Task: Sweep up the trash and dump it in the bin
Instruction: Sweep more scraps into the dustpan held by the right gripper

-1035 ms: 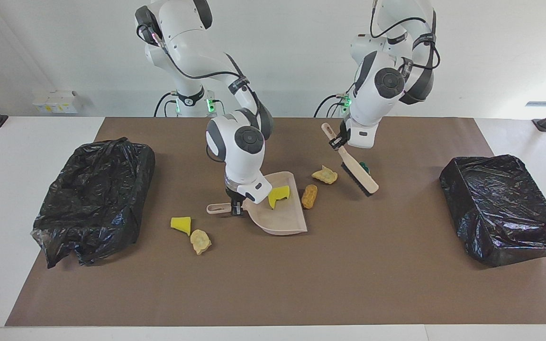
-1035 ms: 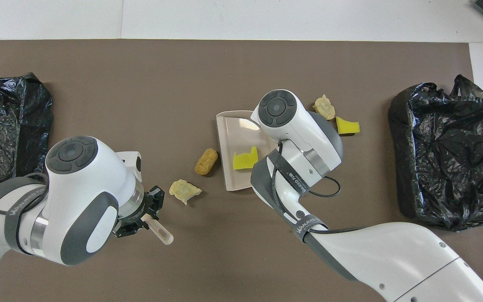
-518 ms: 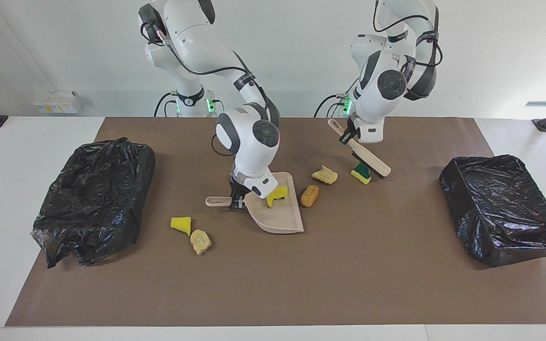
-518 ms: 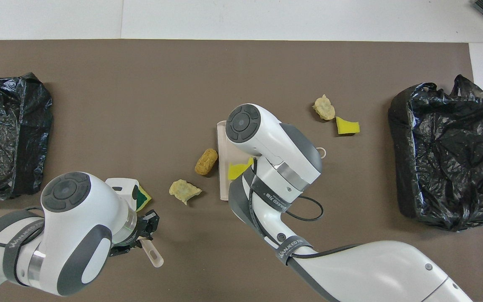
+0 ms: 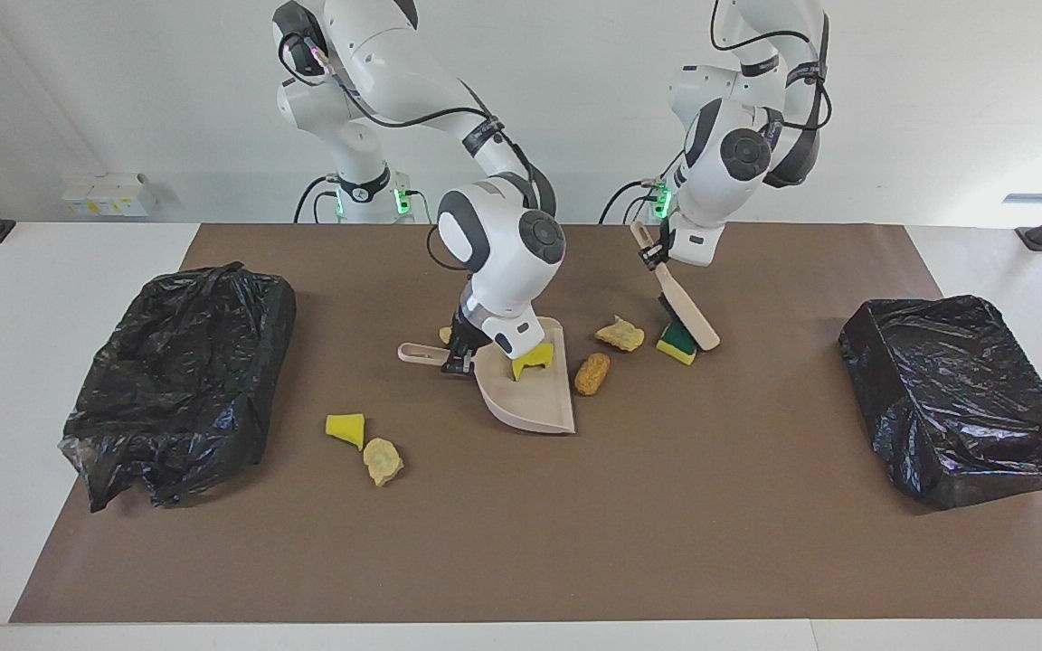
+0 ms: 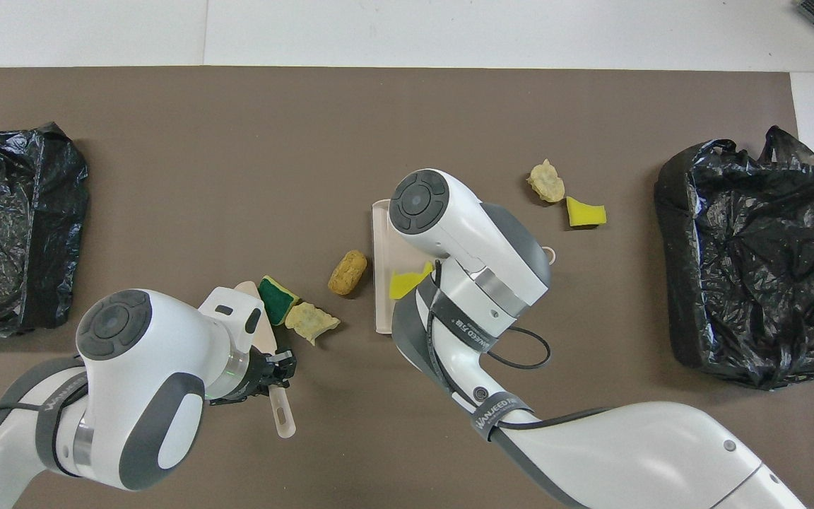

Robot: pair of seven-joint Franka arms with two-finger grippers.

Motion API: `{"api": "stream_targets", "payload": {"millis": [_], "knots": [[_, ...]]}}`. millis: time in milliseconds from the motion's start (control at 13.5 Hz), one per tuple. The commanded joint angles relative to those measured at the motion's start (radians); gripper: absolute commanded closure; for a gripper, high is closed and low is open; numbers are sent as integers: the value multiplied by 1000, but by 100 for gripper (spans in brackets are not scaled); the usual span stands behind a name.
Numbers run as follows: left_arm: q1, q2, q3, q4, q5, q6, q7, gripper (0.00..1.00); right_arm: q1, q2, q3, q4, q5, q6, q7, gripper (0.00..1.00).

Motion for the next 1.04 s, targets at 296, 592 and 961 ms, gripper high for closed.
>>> {"api": "stream_targets", "payload": {"millis": [296, 592, 961], "knots": [[-133, 124, 2, 51, -186, 190, 10, 100, -12, -8, 11, -7, -19, -7, 15, 100], [-127, 230, -11, 196, -219, 219, 15, 100, -11, -9, 9, -12, -17, -12, 26, 100], [-129, 286, -81, 277, -234, 303, 21, 100, -12, -9, 9, -13, -13, -11, 35, 100]]}}
